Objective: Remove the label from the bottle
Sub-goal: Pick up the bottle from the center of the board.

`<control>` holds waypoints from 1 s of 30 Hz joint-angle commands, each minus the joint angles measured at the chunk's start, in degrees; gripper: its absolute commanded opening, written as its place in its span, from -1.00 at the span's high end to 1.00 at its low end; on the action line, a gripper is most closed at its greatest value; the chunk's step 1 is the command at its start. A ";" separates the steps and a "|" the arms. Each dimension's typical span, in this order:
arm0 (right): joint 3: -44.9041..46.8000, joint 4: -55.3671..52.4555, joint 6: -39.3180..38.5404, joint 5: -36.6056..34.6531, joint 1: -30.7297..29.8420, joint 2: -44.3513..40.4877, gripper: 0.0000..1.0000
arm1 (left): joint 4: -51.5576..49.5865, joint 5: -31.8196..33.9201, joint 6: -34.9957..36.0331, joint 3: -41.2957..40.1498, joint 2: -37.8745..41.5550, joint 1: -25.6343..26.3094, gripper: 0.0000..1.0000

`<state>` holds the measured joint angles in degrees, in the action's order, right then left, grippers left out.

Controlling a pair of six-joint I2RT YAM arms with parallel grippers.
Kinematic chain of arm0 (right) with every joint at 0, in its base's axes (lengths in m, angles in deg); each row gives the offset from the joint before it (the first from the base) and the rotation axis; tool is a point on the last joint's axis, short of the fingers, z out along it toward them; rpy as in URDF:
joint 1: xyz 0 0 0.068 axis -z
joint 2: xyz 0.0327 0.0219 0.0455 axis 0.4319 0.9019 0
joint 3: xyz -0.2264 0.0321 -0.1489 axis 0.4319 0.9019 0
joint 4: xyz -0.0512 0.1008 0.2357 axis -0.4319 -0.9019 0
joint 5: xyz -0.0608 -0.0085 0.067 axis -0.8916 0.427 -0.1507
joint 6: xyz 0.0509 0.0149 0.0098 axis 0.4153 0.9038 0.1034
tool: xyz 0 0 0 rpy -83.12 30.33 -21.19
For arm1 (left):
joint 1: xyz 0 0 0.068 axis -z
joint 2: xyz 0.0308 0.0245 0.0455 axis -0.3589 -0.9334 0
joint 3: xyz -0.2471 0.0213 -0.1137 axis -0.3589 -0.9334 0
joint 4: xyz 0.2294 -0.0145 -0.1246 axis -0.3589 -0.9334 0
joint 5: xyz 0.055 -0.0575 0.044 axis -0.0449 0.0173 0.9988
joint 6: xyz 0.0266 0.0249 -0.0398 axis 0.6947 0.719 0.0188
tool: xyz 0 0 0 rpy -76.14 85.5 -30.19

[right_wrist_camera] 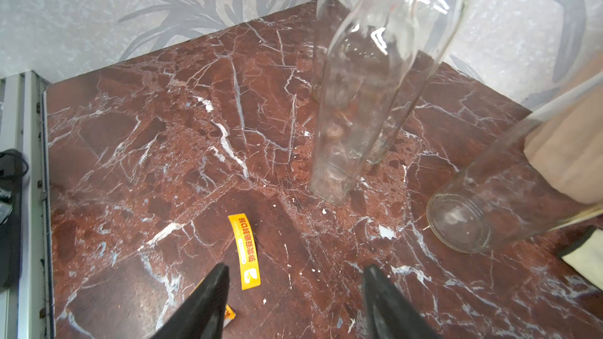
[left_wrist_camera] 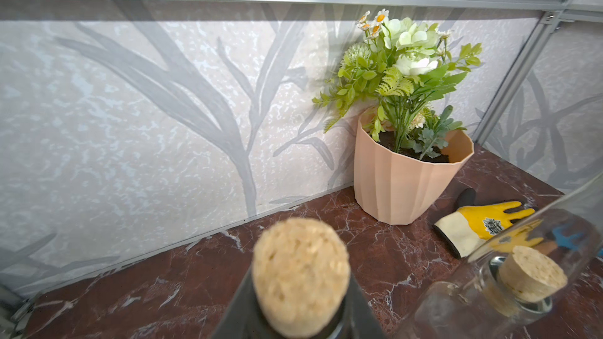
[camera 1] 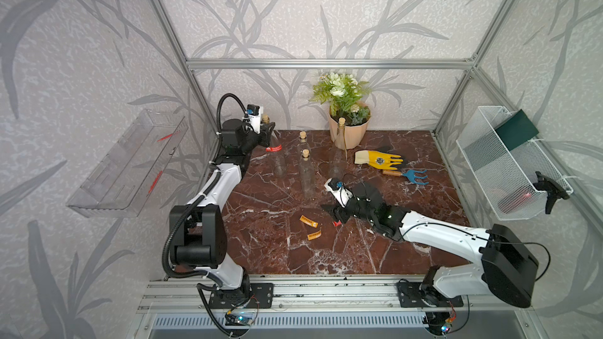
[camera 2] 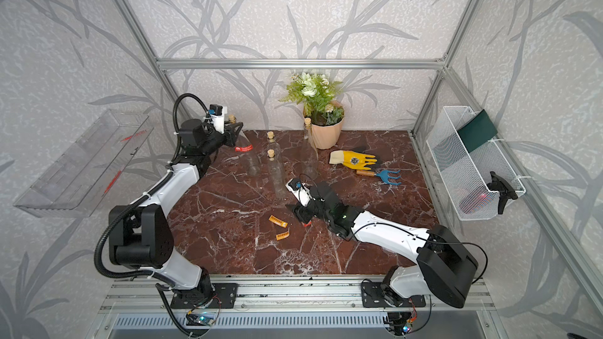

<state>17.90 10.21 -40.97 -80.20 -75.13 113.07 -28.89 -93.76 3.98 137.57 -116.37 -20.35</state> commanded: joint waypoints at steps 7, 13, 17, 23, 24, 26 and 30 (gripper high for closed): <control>-13.43 -3.14 1.84 -9.76 -3.87 7.62 -0.52 | -3.27 18.97 -1.05 -7.69 11.74 7.74 1.00; -20.97 -5.51 4.33 -15.25 -4.29 12.05 -0.53 | -7.33 25.64 -3.44 -9.44 17.30 8.04 1.00; -26.36 -8.22 6.16 -16.72 -4.25 15.57 -0.53 | -9.40 26.23 -5.07 -10.85 20.23 8.01 1.00; -34.07 -14.63 8.26 -18.01 -4.14 20.71 -0.54 | -11.07 23.52 -7.48 -13.48 22.81 8.28 1.00; -34.85 -15.38 8.40 -18.24 -4.16 21.36 -0.56 | -10.92 23.34 -7.59 -13.96 23.08 8.35 1.00; -36.46 -16.74 8.34 -18.70 -4.16 22.51 -0.61 | -10.55 23.46 -7.54 -14.77 23.50 8.53 1.00; -37.97 -18.34 7.47 -20.02 -4.16 23.53 -0.73 | -10.55 23.45 -7.34 -15.18 23.90 8.64 1.00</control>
<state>-18.06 -5.11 -33.64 -98.19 -79.37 135.93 -40.95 -69.63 -1.87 123.10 -94.01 -12.04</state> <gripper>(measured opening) 0.862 0.294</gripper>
